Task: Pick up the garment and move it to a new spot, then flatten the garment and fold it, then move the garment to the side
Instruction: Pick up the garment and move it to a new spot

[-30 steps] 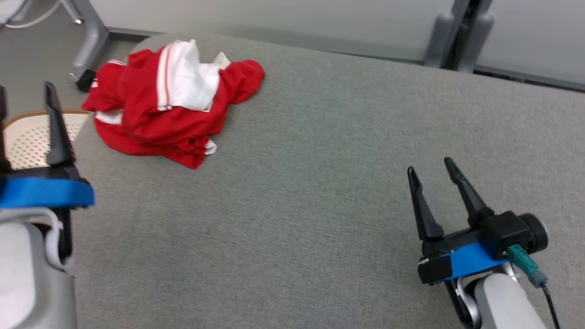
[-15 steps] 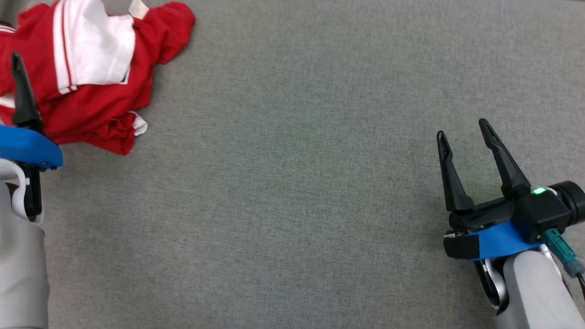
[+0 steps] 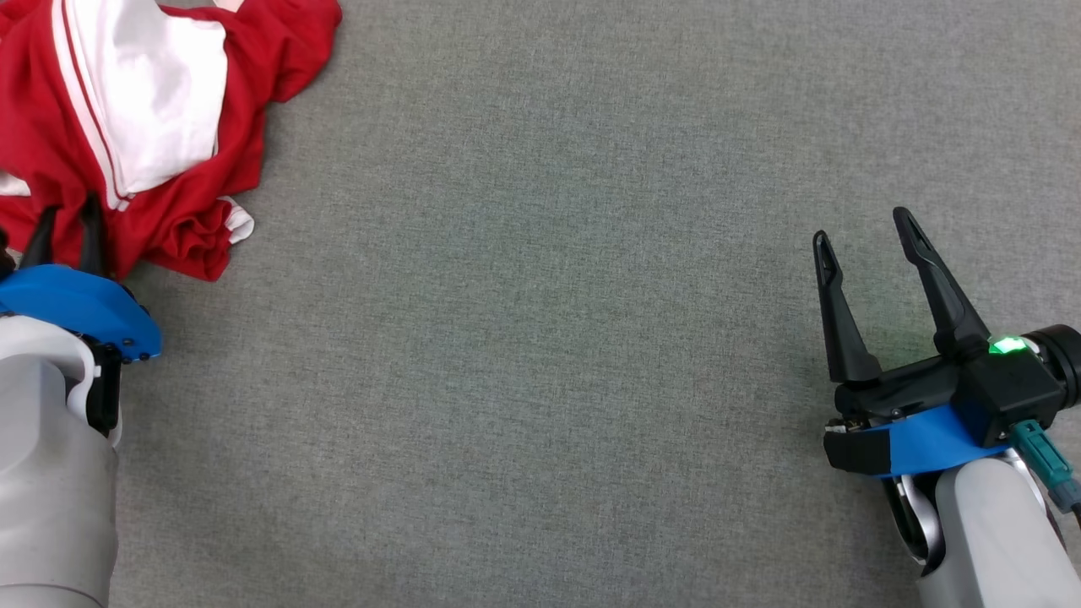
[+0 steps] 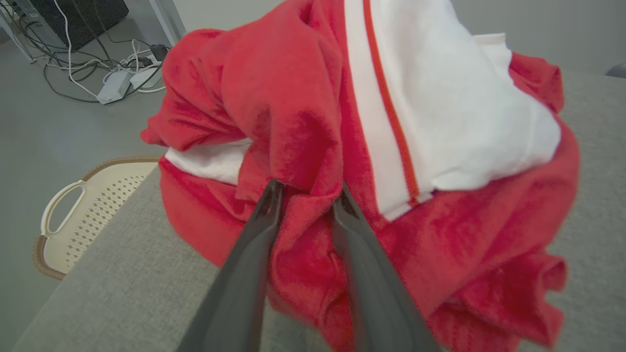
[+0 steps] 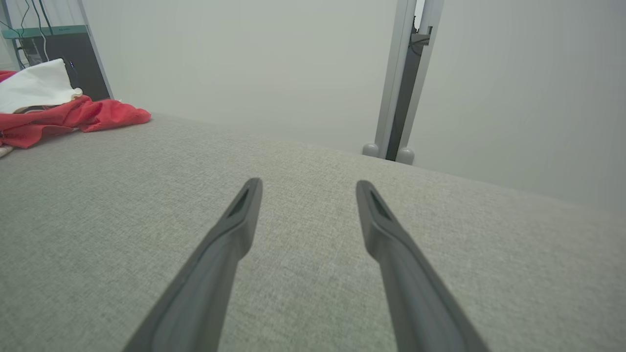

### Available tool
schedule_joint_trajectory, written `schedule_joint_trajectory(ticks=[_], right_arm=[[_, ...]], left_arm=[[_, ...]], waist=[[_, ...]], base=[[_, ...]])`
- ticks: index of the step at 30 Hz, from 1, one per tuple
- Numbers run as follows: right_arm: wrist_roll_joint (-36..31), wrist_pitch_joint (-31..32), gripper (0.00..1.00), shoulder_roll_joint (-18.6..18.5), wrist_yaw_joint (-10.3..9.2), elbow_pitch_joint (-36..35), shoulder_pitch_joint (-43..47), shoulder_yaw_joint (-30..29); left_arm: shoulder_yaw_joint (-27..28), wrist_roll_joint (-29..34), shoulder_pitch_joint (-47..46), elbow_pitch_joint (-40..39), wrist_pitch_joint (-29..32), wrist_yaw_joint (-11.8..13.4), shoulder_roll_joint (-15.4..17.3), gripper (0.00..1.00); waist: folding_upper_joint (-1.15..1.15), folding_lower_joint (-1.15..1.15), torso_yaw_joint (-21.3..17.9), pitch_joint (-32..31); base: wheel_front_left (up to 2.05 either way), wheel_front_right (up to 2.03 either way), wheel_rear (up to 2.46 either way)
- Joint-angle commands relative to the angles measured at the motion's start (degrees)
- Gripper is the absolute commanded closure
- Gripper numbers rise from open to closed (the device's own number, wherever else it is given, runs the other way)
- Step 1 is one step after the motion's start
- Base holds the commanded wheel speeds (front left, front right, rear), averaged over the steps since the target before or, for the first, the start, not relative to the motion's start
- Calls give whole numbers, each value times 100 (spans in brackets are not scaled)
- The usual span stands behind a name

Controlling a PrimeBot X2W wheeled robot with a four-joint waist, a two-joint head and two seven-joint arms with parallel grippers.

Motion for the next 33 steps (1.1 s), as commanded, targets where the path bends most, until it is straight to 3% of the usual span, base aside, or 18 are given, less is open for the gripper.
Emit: schedule_joint_trajectory(ticks=[1, 11, 19, 33], right_arm=[[-26, -4, 0, -16, -2, 2, -90, 14], [83, -4, 0, 146, -2, 110, -45, 28], [192, -4, 0, 396, -2, 229, 70, 37], [422, -4, 0, 652, -2, 370, 285, 14]], left_arm=[[-32, -5, -71, 50, -20, 1, 31, 100], [-286, 54, -252, -142, -127, -25, 189, 100], [-437, 194, -339, -1275, -128, -29, 337, 100], [-1460, 242, -829, -3062, -62, -35, 100, 100]], waist=[[0, -1, -4, -16], [0, -1, -155, -410], [0, -1, -491, -907], [0, -1, -1436, -1593]], base=[[0, 0, 0], [0, 0, 0], [0, 0, 0], [0, 0, 0]])
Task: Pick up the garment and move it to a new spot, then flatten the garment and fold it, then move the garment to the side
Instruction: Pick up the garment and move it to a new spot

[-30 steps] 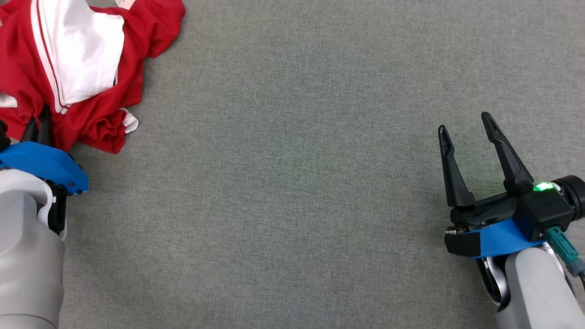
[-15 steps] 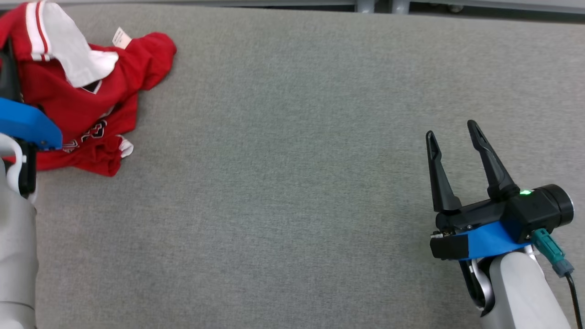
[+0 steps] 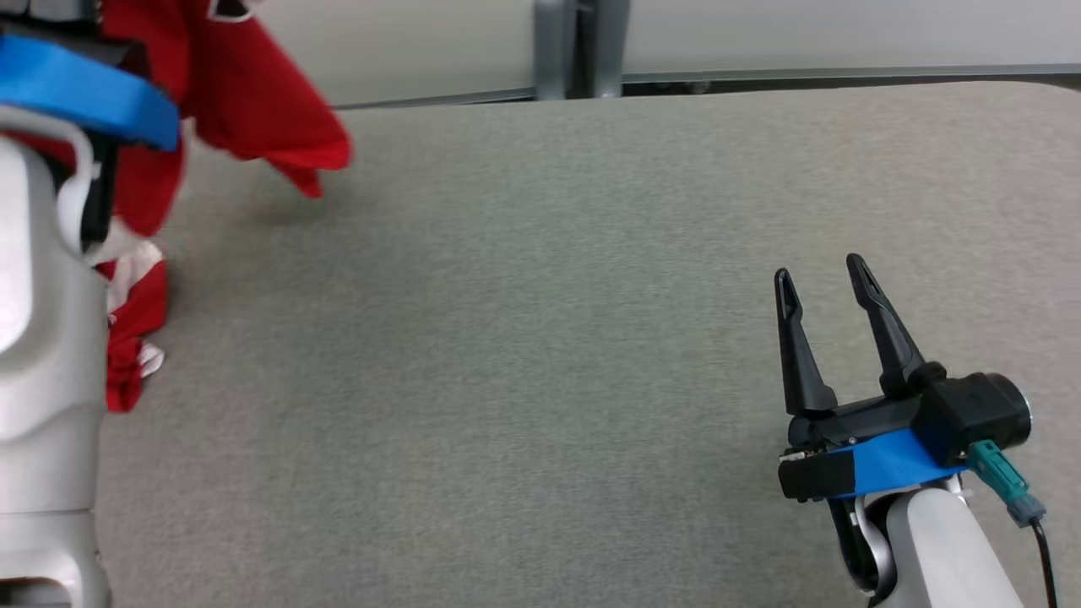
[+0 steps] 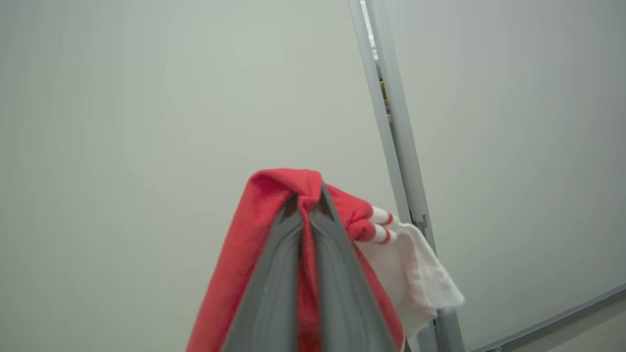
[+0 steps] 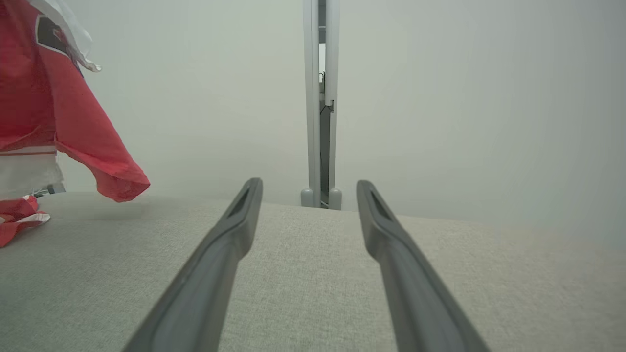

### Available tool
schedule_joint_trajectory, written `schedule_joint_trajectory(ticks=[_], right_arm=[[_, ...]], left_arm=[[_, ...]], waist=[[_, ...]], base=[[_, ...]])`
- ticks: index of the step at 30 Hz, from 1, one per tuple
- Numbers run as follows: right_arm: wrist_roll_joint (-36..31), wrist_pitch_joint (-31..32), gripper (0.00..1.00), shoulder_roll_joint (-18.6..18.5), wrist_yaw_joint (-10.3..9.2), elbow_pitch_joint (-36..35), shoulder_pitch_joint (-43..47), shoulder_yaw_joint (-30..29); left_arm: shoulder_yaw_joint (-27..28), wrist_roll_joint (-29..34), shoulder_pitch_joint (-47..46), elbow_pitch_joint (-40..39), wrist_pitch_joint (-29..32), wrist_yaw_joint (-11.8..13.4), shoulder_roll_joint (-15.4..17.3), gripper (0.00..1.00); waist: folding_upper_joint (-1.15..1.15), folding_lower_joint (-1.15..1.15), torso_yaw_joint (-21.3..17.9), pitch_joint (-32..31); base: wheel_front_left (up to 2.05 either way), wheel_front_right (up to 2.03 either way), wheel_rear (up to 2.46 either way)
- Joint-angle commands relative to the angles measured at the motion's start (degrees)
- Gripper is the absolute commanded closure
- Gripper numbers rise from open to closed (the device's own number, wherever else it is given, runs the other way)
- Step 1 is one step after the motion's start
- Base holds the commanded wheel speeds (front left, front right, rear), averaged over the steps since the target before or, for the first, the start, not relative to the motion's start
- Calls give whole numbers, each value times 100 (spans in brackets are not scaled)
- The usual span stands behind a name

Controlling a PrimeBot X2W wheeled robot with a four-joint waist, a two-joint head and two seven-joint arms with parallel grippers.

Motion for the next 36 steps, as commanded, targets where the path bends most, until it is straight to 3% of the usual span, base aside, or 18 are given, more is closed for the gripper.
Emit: schedule_joint_trajectory(ticks=[1, 8, 15, 20, 36], right_arm=[[46, -4, 0, 34, -2, 11, 79, -6], [400, -5, 0, 38, -2, 7, 139, 73], [564, -4, 0, 41, -2, -20, 178, 24], [577, -5, 0, 40, -2, -46, 195, -44], [421, -4, 0, 37, -2, 3, 271, -58]], left_arm=[[-133, -60, -96, -140, 55, -21, -51, 100], [-1009, -309, -401, -970, 383, -14, -277, 100], [-1562, -540, -246, -1122, 463, -14, -601, 100], [-1779, -678, 244, -851, 349, -9, -806, 100], [-2446, -1172, 2531, 387, -37, 149, -1299, 100]], waist=[[0, 1, -305, -170], [0, 1, -1105, -317], [0, 1, -1512, -258], [0, 1, -1506, -224], [0, 1, -880, -286]], base=[[0, 0, 0], [0, 0, 0], [0, 0, 0], [0, 0, 0], [0, 0, 0]])
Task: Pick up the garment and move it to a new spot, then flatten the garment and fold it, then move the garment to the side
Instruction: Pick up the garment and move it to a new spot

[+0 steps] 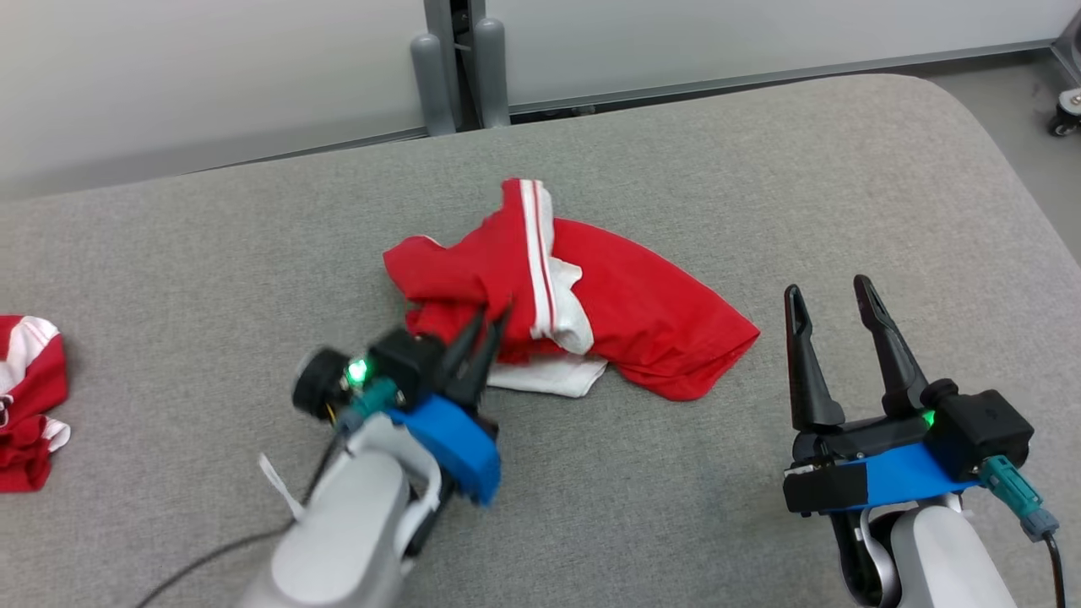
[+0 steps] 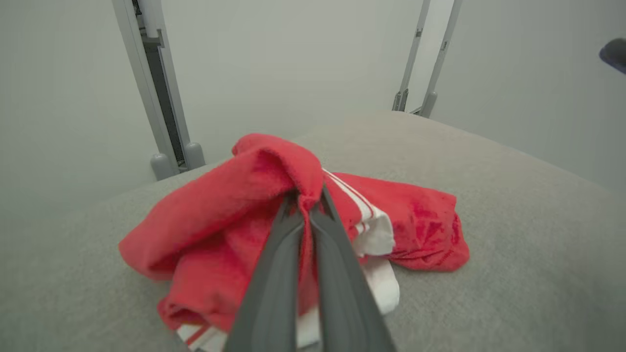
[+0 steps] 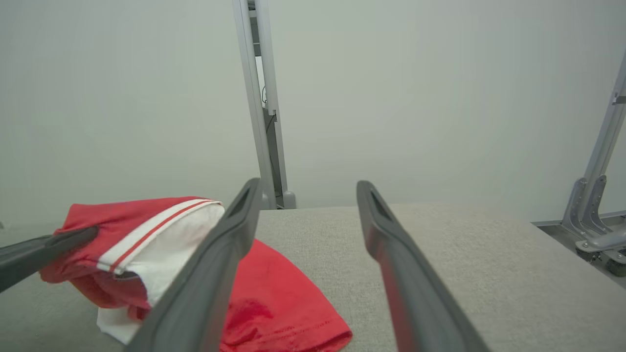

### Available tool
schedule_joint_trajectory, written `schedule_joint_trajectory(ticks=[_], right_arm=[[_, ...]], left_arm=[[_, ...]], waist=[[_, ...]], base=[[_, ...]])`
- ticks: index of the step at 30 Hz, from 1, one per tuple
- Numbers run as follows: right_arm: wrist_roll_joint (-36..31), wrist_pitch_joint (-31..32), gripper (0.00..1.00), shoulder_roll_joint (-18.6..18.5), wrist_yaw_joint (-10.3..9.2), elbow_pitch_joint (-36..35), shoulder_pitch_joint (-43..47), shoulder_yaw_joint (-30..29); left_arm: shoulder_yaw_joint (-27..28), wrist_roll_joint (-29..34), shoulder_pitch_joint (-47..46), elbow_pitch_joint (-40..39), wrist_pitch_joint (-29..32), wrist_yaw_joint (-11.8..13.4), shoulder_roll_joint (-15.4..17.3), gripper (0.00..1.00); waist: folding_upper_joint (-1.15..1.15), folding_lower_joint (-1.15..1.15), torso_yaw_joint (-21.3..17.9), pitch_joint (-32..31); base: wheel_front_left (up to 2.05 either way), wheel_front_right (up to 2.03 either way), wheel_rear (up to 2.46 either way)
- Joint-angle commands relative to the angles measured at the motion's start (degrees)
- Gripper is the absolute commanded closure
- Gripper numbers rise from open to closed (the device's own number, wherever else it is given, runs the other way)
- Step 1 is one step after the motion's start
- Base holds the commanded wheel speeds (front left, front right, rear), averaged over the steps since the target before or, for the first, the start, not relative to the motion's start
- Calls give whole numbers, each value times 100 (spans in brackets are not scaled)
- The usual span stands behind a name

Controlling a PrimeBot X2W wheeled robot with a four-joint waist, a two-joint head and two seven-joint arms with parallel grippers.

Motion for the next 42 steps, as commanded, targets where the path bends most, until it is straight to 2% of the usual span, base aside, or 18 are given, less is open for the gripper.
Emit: schedule_joint_trajectory(ticks=[1, 6, 7, 8, 14, 28, 35, 42], right_arm=[[-6, -4, 0, 6, -2, 28, 68, 18], [-35, -4, 0, 6, -2, 68, 73, 36], [-37, -4, 0, 6, -2, 79, 75, 27], [-44, -4, 0, 6, -2, 86, 78, 20], [-90, -4, 0, 6, -2, 144, 200, -19], [-155, -4, 0, 4, -2, 189, 543, -42], [-186, -4, 0, 4, -2, 192, 685, -111], [-257, -4, 0, 4, -2, 280, 863, -296]], left_arm=[[-144, -39, 232, 72, -36, 7, -10, 100], [-457, -228, 568, 81, -43, 8, -28, 100], [-501, -255, 608, 6, -45, 48, -29, 75], [-536, -289, 659, -53, -46, 92, -28, 0], [-283, -148, 832, -565, -48, 412, -18, 0], [1281, 277, 1945, -2033, -44, 867, 581, 0], [2073, 516, 2635, -2643, -44, 853, 604, 0], [2645, 718, 3076, -2817, -45, 674, 432, 0]], waist=[[0, 0, 54, -28], [0, 0, 112, -82], [0, 0, 132, -100], [0, 0, 152, -118], [0, 0, 347, -335], [0, 0, 955, -931], [0, 0, 1097, -1071], [0, 0, 1120, -1133]], base=[[0, 0, 0], [0, 0, 0], [0, 0, 0], [0, 0, 0], [0, 0, 0], [0, 0, 0], [0, 0, 0], [0, 0, 0]])
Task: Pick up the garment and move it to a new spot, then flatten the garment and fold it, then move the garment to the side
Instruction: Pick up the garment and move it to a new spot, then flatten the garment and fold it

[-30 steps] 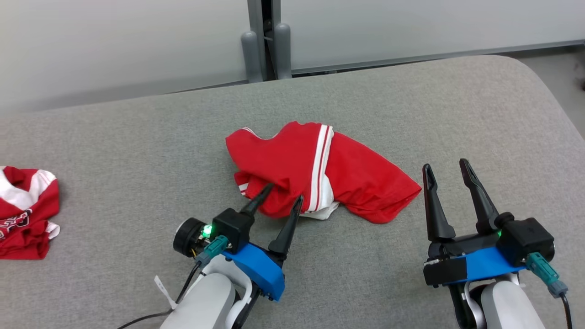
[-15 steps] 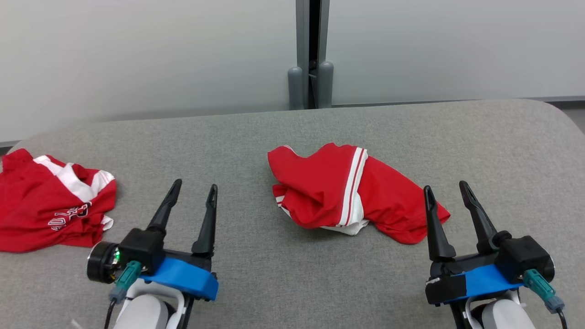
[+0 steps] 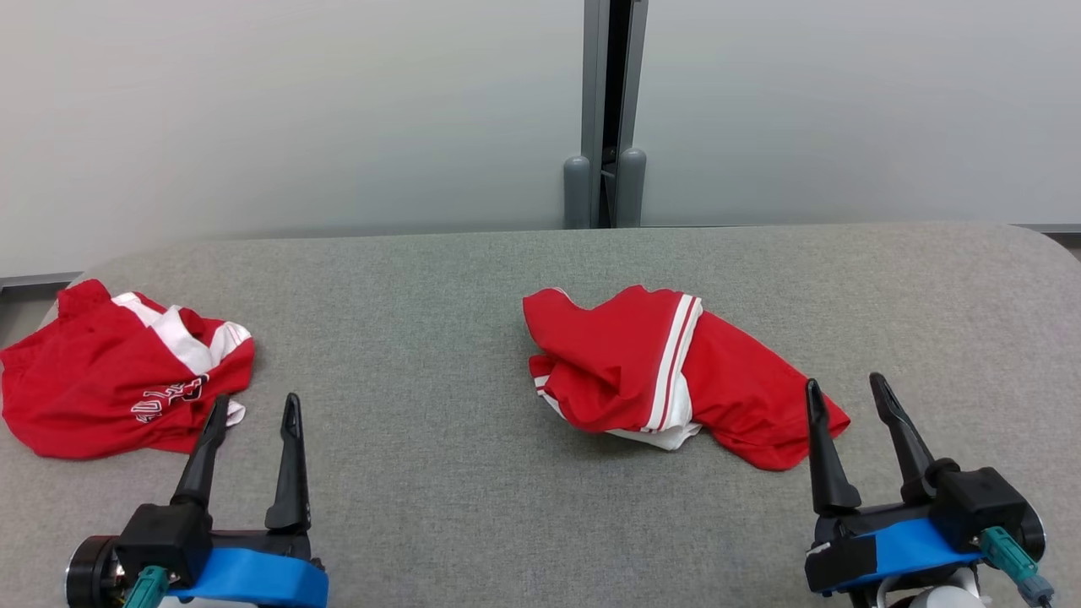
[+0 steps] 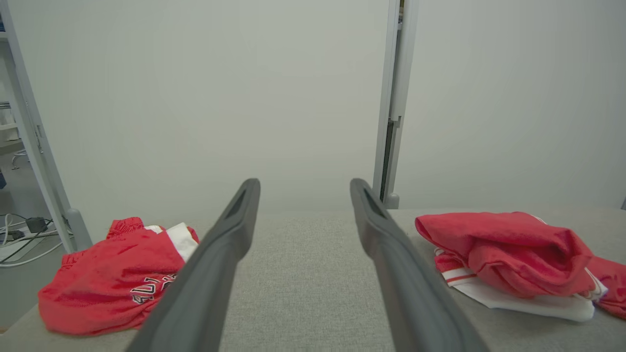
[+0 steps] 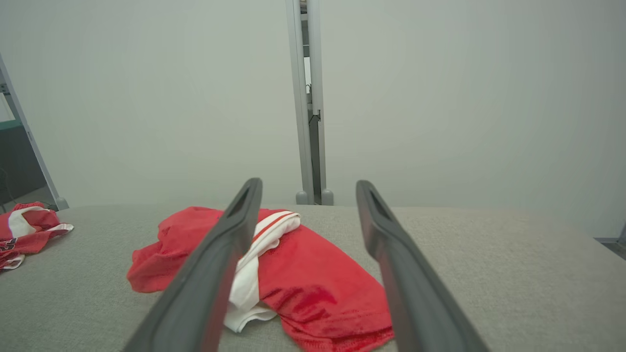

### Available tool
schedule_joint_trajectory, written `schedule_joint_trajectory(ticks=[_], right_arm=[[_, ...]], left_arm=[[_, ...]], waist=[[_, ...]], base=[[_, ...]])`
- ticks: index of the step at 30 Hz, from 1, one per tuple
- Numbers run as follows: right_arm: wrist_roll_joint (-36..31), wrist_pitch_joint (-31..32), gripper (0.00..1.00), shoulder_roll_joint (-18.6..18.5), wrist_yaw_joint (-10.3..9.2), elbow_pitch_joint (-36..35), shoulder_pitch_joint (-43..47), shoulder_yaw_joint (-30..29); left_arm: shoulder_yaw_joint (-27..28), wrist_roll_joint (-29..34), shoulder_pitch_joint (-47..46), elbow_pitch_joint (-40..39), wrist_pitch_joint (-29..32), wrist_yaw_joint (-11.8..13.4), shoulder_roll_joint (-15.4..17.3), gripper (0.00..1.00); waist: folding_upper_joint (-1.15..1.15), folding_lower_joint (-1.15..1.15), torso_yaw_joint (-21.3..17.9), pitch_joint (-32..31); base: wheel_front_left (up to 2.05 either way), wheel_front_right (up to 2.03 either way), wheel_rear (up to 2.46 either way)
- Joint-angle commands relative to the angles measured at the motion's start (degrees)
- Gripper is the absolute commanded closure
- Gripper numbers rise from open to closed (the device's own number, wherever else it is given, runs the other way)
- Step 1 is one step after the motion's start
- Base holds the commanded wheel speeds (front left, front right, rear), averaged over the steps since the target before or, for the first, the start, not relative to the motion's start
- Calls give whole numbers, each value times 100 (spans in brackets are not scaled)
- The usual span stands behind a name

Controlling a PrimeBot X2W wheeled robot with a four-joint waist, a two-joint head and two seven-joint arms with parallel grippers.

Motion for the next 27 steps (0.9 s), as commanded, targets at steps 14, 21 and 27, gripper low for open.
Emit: schedule_joint_trajectory(ticks=[14, 21, 27], right_arm=[[-56, -4, 0, 2, -2, 113, 162, -76], [-51, -4, 0, 2, -2, 161, 147, -67], [-27, -4, 0, 2, -2, 186, 142, -49]], left_arm=[[473, 360, 259, 13, -17, -351, -294, 0], [554, 450, 227, 73, -17, -453, -365, 0], [583, 507, 218, 100, -17, -497, -400, 0]], waist=[[0, 1, -65, -39], [0, 1, -50, -26], [0, 1, -35, -29]], base=[[0, 0, 0], [0, 0, 0], [0, 0, 0]])
